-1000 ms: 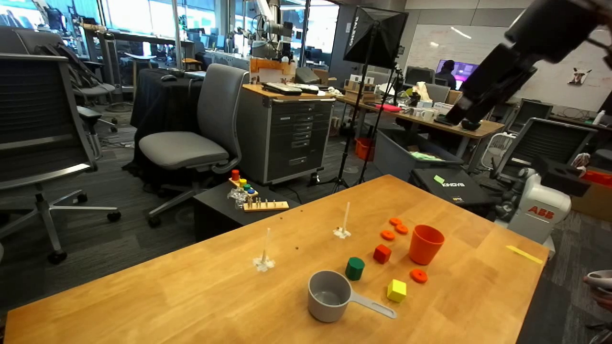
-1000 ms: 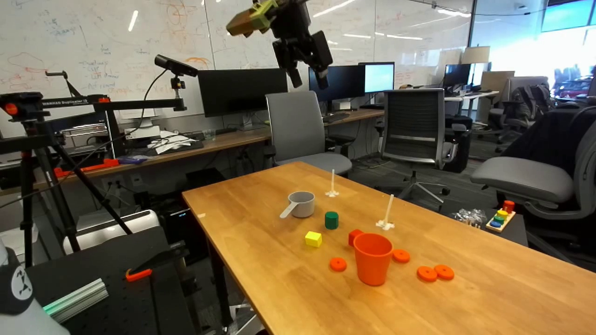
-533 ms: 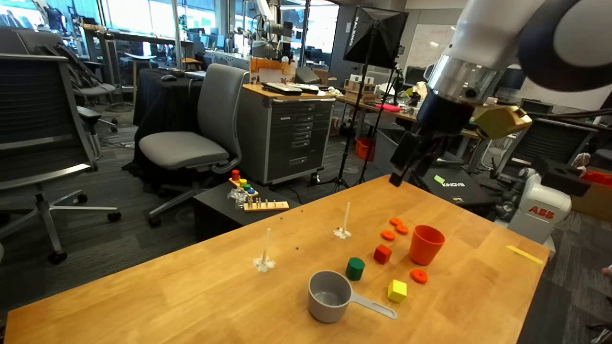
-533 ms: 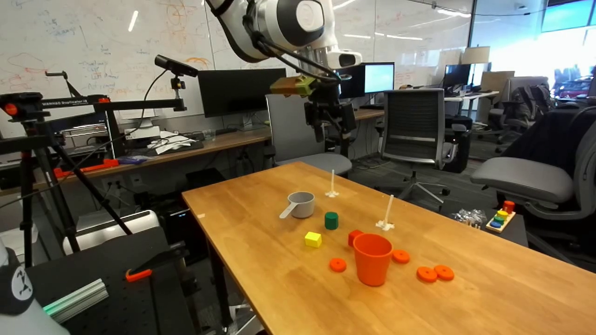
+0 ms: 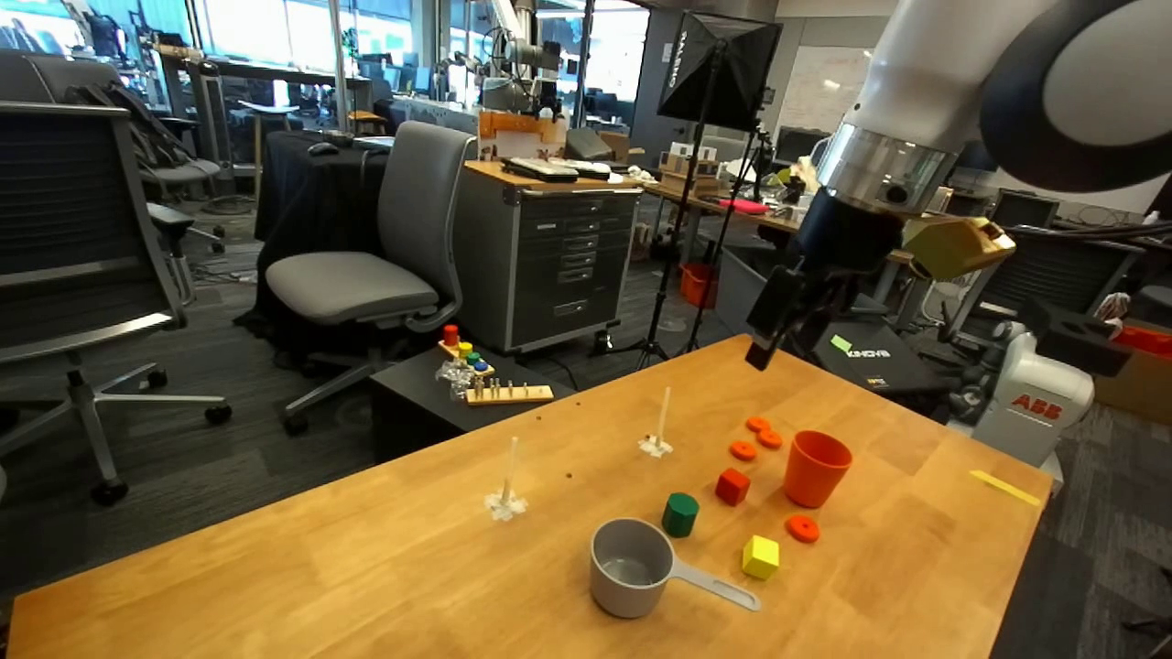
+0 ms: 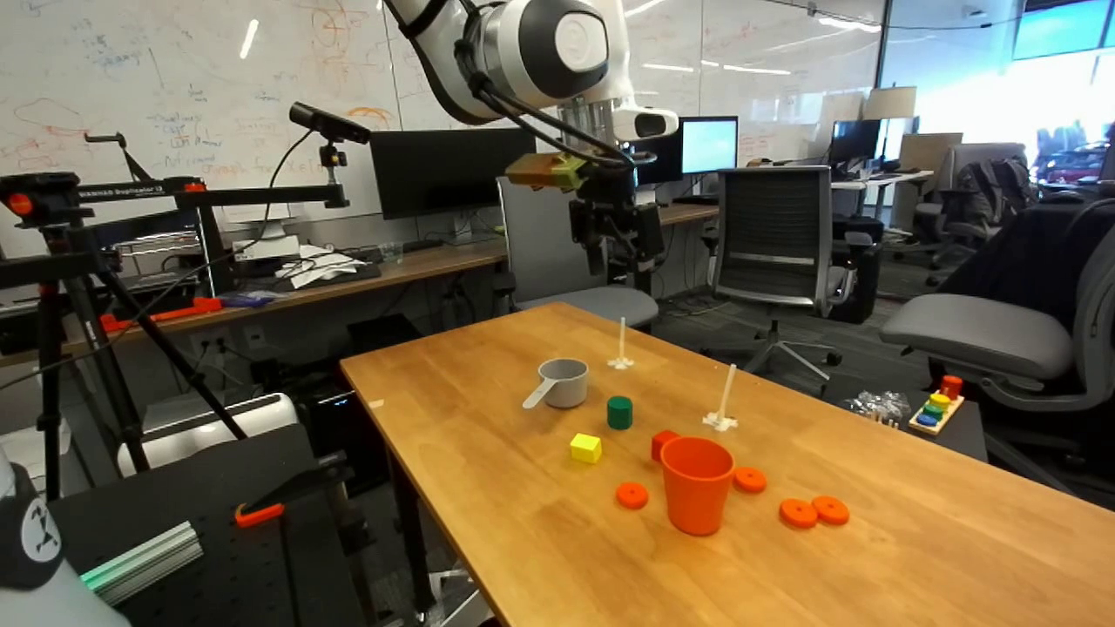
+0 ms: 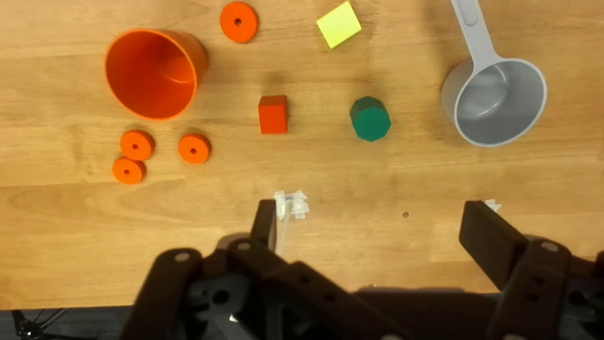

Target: Put the three blocks in the gray measuring cup

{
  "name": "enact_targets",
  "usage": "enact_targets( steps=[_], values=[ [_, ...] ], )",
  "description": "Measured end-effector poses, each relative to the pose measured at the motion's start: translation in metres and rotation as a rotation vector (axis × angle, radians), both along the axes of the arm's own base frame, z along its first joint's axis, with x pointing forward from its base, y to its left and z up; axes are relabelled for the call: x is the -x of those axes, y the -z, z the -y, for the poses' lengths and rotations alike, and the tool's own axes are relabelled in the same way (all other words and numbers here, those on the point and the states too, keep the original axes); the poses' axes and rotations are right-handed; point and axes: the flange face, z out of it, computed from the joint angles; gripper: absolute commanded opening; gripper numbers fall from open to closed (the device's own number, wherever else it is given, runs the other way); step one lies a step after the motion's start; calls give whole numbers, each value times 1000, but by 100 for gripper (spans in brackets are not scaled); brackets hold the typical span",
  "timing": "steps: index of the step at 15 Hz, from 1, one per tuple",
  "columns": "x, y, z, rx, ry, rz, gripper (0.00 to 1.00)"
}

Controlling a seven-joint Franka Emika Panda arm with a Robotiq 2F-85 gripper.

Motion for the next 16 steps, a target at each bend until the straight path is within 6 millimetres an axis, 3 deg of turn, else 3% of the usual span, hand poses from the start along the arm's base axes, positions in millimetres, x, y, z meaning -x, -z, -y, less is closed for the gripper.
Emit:
enact_targets(
  steps=[8,16],
  values=[
    [-2,110,-10,-40,43,-183,100],
    [-45,186,-35,-24,25,-229,100]
  ],
)
